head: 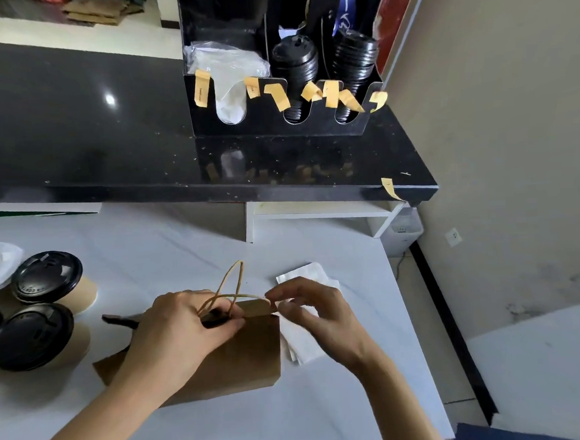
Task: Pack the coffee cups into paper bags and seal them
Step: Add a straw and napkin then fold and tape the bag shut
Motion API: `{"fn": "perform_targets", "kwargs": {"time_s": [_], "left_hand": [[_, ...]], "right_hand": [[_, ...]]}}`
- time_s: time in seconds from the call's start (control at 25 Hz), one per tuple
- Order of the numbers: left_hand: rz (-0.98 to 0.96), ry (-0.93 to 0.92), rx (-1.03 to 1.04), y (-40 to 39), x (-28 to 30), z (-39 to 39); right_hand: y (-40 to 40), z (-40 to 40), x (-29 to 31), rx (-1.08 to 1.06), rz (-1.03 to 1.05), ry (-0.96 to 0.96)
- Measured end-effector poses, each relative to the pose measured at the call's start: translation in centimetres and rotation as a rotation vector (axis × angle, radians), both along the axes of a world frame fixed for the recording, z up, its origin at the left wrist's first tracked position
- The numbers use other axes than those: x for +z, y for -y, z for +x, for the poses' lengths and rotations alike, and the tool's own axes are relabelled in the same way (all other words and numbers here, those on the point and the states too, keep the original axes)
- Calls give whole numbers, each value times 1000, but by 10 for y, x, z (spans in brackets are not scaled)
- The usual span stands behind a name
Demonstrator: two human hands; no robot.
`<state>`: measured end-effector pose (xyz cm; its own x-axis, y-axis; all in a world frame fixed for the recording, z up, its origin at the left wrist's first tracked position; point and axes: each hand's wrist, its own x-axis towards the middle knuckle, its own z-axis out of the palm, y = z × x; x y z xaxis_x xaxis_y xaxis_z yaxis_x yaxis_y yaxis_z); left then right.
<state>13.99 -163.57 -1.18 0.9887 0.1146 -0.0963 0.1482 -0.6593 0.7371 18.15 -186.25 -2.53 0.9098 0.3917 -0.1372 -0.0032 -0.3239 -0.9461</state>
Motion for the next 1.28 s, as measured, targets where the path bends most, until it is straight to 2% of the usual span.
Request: {"fn": "perform_targets", "kwargs": {"time_s": [0.04,0.24,0.36,0.44,0.52,0.68,1.08,1.28], "left_hand": [[1,2,0,1,1,0],[2,7,1,2,1,0],[-4,2,-2,2,1,-1],[-21,-2,10,3,2,-2],[-28,-2,15,3,3,-2],[-25,-6,17,2,2,-3],[-37,6,19,1,0,-4],[-32,9,28,1,0,-4]], "right_hand": [[6,8,3,-81,56,-26],[46,75,8,-823,262,-218],[77,115,20,-1013,483,-397],[89,135,25,-1048,547,-500],[91,148,27,-1026,480,-553],[86,161,35,-968,348,-538],[80,161,45,-1102,209,-366],[58,142,67,-1048,175,-209]]}}
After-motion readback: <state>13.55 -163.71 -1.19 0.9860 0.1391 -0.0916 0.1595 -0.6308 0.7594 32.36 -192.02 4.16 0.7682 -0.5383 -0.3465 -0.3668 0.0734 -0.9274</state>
